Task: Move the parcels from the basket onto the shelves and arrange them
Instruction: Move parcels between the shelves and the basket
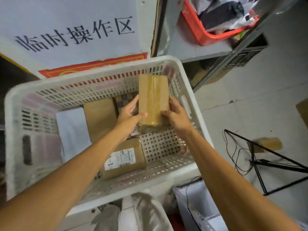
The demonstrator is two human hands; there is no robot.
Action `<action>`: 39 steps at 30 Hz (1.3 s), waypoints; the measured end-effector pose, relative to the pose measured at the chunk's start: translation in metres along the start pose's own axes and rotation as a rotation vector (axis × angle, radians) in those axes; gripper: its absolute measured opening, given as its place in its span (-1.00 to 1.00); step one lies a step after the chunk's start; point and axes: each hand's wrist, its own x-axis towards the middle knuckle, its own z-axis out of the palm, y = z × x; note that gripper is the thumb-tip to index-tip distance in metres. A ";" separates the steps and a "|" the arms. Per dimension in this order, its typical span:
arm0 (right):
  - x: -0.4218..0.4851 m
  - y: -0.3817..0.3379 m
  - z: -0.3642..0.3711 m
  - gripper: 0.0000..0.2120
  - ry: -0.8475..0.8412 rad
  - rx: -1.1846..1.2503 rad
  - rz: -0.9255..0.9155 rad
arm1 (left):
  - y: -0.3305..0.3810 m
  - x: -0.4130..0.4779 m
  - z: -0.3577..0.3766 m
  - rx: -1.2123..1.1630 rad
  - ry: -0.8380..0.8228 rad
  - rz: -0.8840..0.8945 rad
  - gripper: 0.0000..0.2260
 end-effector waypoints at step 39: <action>0.058 0.025 -0.002 -0.20 -0.048 -1.327 -0.264 | -0.045 0.039 0.023 0.703 -0.089 0.203 -0.43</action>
